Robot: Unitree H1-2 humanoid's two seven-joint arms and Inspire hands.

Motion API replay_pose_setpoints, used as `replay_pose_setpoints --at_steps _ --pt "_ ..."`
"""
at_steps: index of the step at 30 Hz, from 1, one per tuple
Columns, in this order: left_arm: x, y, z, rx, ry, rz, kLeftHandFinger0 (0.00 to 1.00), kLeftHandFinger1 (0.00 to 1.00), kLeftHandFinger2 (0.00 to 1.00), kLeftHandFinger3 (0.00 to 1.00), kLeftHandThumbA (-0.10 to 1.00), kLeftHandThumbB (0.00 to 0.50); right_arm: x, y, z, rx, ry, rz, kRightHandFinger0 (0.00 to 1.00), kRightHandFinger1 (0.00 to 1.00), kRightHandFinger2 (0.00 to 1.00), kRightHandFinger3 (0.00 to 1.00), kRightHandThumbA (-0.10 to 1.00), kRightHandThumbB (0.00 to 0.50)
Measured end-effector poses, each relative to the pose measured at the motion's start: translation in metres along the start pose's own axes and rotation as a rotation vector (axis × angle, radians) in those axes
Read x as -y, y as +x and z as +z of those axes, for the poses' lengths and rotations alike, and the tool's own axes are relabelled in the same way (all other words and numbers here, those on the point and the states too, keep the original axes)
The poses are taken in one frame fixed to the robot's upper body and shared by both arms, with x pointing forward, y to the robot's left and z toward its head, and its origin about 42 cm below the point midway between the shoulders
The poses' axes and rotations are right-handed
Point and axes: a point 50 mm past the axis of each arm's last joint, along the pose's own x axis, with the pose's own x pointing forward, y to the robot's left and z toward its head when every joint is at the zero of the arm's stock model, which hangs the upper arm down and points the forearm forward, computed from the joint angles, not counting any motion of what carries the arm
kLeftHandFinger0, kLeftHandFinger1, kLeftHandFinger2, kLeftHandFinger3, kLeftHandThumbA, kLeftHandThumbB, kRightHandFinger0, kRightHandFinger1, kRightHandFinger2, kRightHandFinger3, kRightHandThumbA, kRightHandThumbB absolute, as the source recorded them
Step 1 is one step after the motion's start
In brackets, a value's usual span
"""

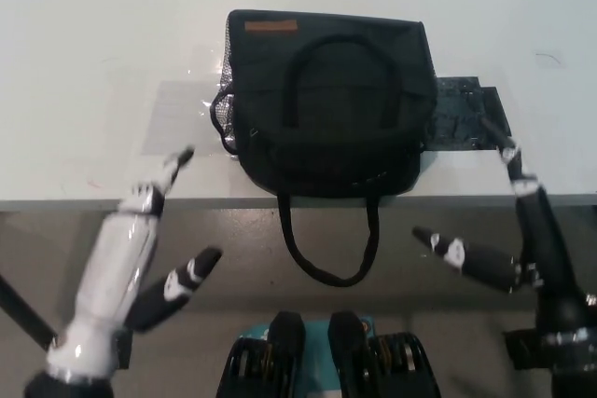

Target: A soft travel bag is kept infront of the robot in the middle of the desk and the robot uses both its hands to press it to reduce its size

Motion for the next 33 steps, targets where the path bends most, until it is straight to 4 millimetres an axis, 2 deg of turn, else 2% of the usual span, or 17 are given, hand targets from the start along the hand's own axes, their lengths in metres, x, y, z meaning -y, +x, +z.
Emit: replay_pose_setpoints --at_steps 2,5,9,10,11,15,19,25,29,33 --pt "-0.011 0.03 0.007 0.076 0.073 0.013 1.0 1.0 1.0 1.0 1.0 0.295 0.005 0.022 0.014 0.057 -0.034 0.005 1.0 1.0 1.0 1.0 1.0 0.3" --pt "-0.025 0.067 0.019 0.159 0.156 0.035 1.0 1.0 1.0 1.0 1.0 0.308 0.009 0.052 0.03 0.126 -0.075 0.012 1.0 1.0 1.0 1.0 1.0 0.278" --pt "-0.037 0.122 0.036 0.243 0.263 0.046 1.0 1.0 1.0 1.0 1.0 0.31 0.012 0.089 0.049 0.177 -0.131 0.027 1.0 1.0 1.0 1.0 1.0 0.293" --pt "-0.038 0.136 0.038 0.25 0.287 0.039 1.0 1.0 1.0 1.0 1.0 0.257 0.013 0.099 0.052 0.182 -0.146 0.032 1.0 1.0 1.0 1.0 1.0 0.248" --pt "-0.04 0.149 0.042 0.259 0.309 0.037 1.0 1.0 1.0 1.0 1.0 0.308 0.013 0.108 0.055 0.182 -0.159 0.035 1.0 1.0 1.0 1.0 1.0 0.281" --pt "-0.04 0.204 0.042 0.221 0.41 -0.015 1.0 1.0 1.0 1.0 1.0 0.307 0.01 0.151 0.06 0.156 -0.208 0.061 1.0 1.0 1.0 1.0 1.0 0.269" --pt "-0.037 0.245 0.04 0.154 0.47 -0.061 1.0 1.0 1.0 1.0 1.0 0.311 0.0 0.189 0.052 0.096 -0.249 0.106 1.0 1.0 1.0 1.0 1.0 0.248" --pt "-0.022 0.28 0.021 0.039 0.501 -0.145 1.0 1.0 1.0 1.0 1.0 0.318 -0.013 0.224 0.018 -0.05 -0.279 0.174 1.0 1.0 1.0 1.0 1.0 0.226" --pt "-0.012 0.294 0.009 -0.026 0.501 -0.189 1.0 1.0 1.0 1.0 1.0 0.31 -0.018 0.236 0.002 -0.121 -0.279 0.19 1.0 1.0 1.0 1.0 1.0 0.19" --pt "-0.003 0.303 -0.008 -0.099 0.504 -0.228 1.0 1.0 1.0 1.0 1.0 0.31 -0.03 0.242 -0.015 -0.193 -0.265 0.207 1.0 1.0 1.0 1.0 1.0 0.2"
